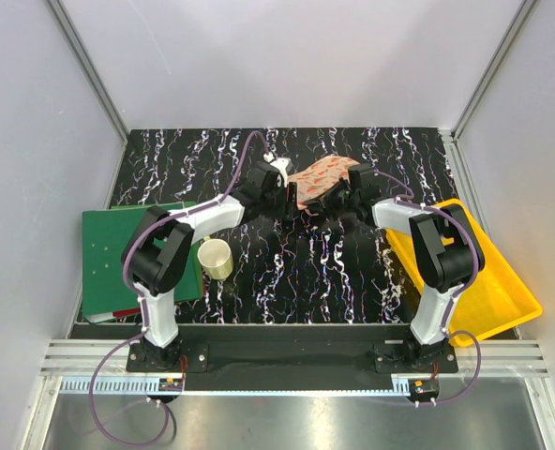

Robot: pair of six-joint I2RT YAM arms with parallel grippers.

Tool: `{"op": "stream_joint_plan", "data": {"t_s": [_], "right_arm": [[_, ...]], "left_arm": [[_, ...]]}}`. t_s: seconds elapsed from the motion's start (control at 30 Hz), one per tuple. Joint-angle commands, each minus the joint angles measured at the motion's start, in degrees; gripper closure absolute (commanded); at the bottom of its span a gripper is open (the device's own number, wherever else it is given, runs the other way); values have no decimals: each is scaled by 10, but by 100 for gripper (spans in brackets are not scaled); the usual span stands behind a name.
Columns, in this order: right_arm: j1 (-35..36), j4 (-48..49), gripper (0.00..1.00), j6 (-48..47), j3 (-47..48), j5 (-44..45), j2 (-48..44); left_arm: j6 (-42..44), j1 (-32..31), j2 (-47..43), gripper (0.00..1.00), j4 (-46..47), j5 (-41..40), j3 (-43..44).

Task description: Place the bra in the laundry bag and zip it closed

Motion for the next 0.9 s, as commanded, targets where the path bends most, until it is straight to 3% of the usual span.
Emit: {"op": "stream_joint_plan", "data": {"t_s": [0.0, 0.03, 0.13, 0.17, 0.23, 0.27, 0.4, 0.6, 0.77, 0.8, 0.87], "right_arm": [[-3, 11, 100, 3, -2, -20, -32], [-3, 12, 100, 4, -4, -21, -32], [-3, 14, 100, 6, -11, -22, -33], [-4, 13, 100, 6, -14, -22, -34], [-7, 15, 100, 4, -18, -23, -35], [-9, 16, 100, 4, -21, -23, -36], [-24, 16, 100, -8, -25, -35, -31], [-47, -16, 100, -80, 36, -76, 13], [-46, -189, 100, -209, 190, -80, 90], [-46, -198, 90, -213, 193, -72, 89], [-46, -202, 62, -208, 168, -54, 66]], "left_arm": [[22, 0, 14, 44, -11, -24, 34], [21, -1, 15, 46, -13, -25, 35], [17, 0, 19, 66, -23, -48, 45], [15, 2, 21, 79, -27, -57, 47], [15, 5, 21, 89, -35, -71, 49], [12, 7, 19, 100, -36, -71, 48], [15, 18, 10, 100, -49, -133, 41], [7, 30, -35, 100, -44, -118, -12], [-32, 18, -85, 100, 21, -38, -69], [-36, 13, -87, 100, 28, -31, -71], [-46, -5, -90, 100, 34, -22, -63]]}}
